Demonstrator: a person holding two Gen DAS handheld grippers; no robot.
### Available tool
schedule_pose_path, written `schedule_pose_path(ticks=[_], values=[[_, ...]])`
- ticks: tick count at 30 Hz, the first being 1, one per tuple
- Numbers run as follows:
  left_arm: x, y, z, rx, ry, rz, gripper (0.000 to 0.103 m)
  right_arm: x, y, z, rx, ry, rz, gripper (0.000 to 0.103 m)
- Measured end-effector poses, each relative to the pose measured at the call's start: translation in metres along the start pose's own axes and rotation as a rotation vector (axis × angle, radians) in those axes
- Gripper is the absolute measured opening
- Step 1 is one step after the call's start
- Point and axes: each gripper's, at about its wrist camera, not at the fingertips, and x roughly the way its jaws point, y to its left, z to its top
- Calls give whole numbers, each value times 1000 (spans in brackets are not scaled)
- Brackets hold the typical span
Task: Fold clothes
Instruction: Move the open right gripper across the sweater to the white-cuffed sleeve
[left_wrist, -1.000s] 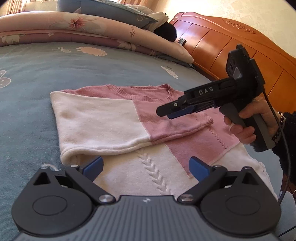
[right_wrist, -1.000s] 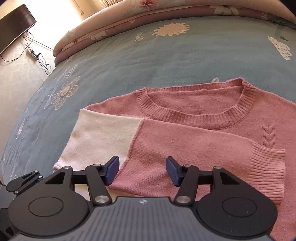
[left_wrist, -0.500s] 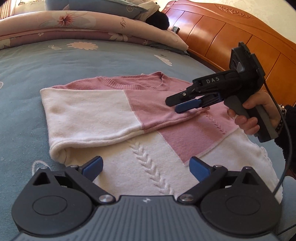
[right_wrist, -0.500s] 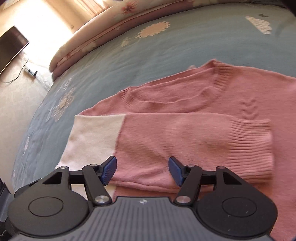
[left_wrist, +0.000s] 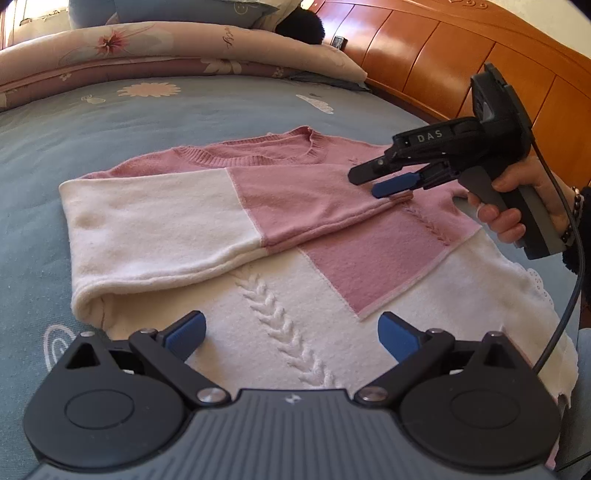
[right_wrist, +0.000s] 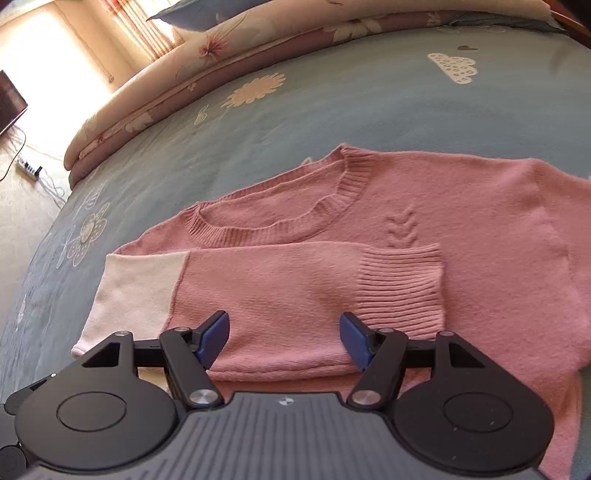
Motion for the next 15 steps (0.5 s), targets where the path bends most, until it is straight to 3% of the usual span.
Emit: schedule_pose_path(ticks=[6,15], values=[[5,-11,-1,38,-31,5,99,-59,-41,5,35,-94,-81,74],[14,-18,-4,56,-5,18,100,-136,-166,-9,361,-286,-113,77]])
